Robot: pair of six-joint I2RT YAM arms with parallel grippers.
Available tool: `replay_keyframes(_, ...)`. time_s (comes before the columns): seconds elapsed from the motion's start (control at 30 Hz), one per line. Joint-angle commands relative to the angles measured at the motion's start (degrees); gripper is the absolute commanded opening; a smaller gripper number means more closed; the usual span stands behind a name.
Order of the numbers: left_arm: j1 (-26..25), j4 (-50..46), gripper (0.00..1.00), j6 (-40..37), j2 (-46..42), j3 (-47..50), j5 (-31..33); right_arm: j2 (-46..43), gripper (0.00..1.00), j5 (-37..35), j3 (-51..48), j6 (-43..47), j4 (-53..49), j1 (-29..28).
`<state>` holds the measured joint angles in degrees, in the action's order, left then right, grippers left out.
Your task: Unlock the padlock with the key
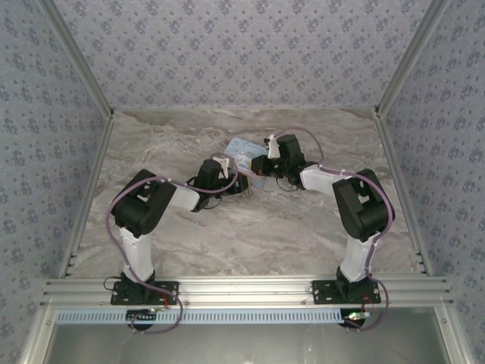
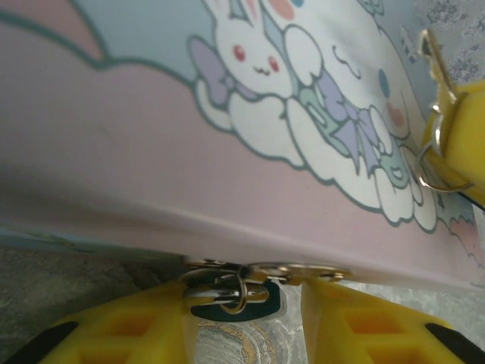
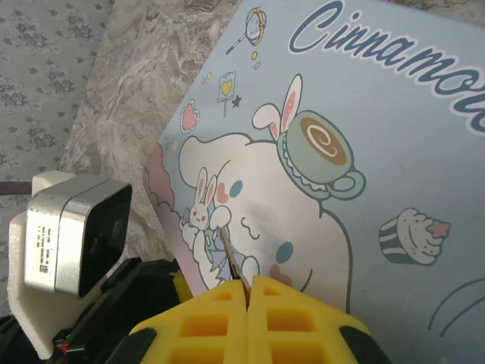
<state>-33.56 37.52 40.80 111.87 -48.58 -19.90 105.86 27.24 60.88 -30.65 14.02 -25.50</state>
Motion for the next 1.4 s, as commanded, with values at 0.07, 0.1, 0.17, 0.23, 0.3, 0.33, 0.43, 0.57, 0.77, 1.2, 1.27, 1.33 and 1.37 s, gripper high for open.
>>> replay_keyframes(0.07,-0.33,1.13,0.36,2.37,1.28,0.71,0.65,0.48,0.03,-0.35,-1.75,-0.72,-5.80,-0.61)
replay_keyframes(0.1,-0.25,1.19,0.34,2.84,1.33,0.74,0.74,0.51,0.04,-0.35,-1.81,-0.72,-5.84,-0.67)
replay_keyframes(0.17,-0.02,1.58,0.32,3.86,1.55,0.78,0.65,0.46,0.04,-0.36,-1.82,-0.72,-5.83,-0.65)
replay_keyframes(0.23,0.26,2.02,0.32,4.55,1.83,0.87,0.57,0.44,0.04,-0.46,-1.90,-0.72,-5.76,-0.67)
replay_keyframes(0.3,0.61,2.16,0.31,5.44,2.01,0.85,0.59,0.44,0.04,-0.48,-1.91,-0.72,-5.76,-0.77)
replay_keyframes(0.33,0.68,2.41,0.31,5.77,2.17,0.85,0.43,0.47,0.04,-0.53,-1.91,-0.77,-5.76,-0.71)
replay_keyframes(0.43,1.09,3.55,0.33,7.06,2.81,1.05,0.15,0.45,0.04,-0.53,-1.91,-0.81,-5.70,-0.82)
replay_keyframes(0.57,1.46,4.99,0.33,8.59,3.34,1.45,0.04,0.40,0.04,-0.65,-1.93,-0.80,-5.74,-0.90)
replay_keyframes(0.77,1.63,5.80,0.37,9.65,3.59,1.78,0.65,0.40,0.04,-0.62,-1.91,-0.81,-5.72,-0.96)
replay_keyframes(1.2,1.66,5.78,0.28,9.74,3.97,1.41,0.50,0.27,0.04,-0.51,-1.63,-0.52,-5.45,-1.19)
replay_keyframes(1.27,1.68,5.74,0.27,9.74,3.50,1.60,0.42,-0.05,0.04,-0.56,-1.25,-0.21,-5.50,-1.21)
replay_keyframes(1.33,1.70,5.49,0.27,9.81,2.78,1.98,0.44,-0.82,0.04,-0.69,-0.88,0.35,-5.50,-0.97)
replay_keyframes(1.37,1.67,5.53,0.27,9.94,2.28,2.25,0.32,-1.40,0.04,-0.70,-0.61,0.91,-5.58,-0.88)
